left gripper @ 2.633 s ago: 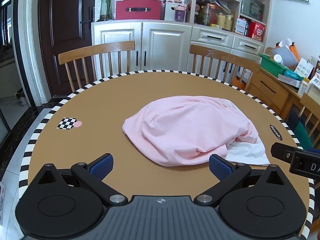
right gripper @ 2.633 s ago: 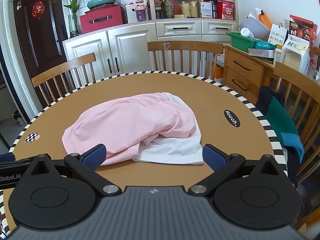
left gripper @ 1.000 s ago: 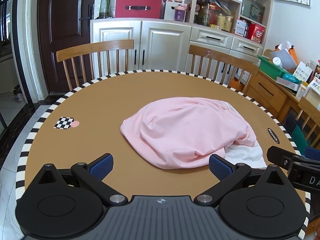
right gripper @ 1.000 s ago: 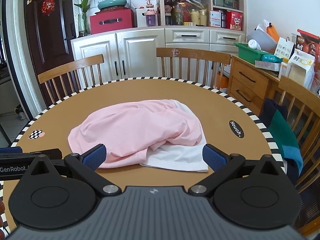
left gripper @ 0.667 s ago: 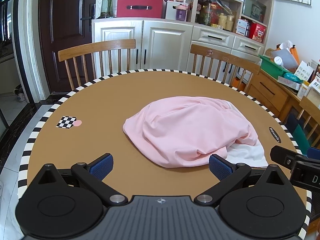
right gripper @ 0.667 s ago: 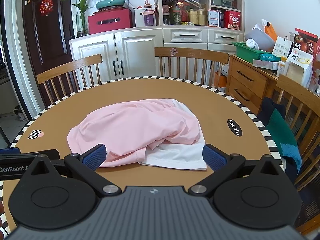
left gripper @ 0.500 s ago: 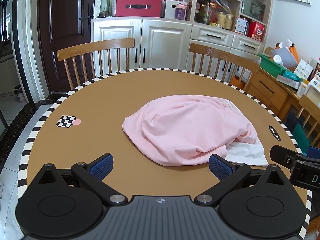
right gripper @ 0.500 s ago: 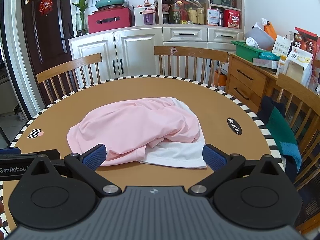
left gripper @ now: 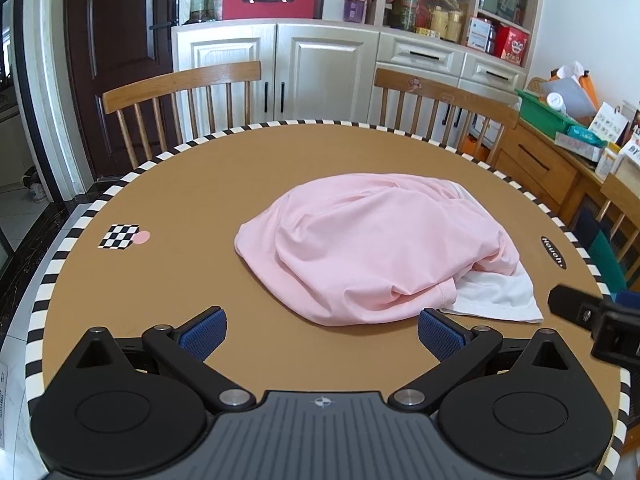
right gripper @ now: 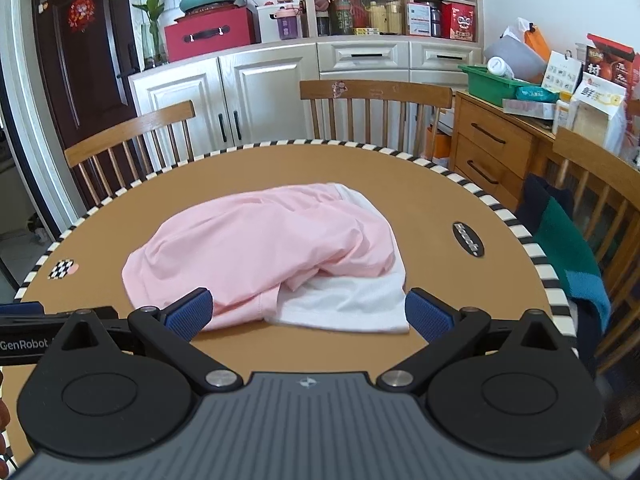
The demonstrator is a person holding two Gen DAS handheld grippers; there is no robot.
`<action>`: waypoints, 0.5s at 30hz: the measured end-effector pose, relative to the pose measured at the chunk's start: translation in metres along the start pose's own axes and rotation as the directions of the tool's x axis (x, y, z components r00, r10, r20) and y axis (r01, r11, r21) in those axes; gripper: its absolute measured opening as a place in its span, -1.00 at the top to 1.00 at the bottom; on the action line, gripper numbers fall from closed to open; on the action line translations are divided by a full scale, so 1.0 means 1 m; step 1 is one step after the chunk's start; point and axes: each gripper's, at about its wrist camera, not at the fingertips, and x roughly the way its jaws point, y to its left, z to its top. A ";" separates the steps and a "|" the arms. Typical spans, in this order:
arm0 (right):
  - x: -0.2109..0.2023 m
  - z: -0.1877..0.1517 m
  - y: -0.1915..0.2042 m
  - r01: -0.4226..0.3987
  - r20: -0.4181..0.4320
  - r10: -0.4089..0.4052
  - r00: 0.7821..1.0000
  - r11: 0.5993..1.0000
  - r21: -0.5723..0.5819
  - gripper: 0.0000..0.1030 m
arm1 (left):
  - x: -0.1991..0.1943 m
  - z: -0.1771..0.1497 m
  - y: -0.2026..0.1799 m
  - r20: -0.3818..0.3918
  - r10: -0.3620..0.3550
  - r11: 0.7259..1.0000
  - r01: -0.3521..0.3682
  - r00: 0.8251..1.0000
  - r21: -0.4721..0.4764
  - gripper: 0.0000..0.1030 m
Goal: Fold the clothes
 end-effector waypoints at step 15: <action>0.125 0.018 -0.027 -0.181 -0.183 0.149 0.972 0.968 -0.173 -0.27 | 0.119 0.014 -0.025 -0.104 -0.003 0.995 0.013 0.995 0.100 -0.35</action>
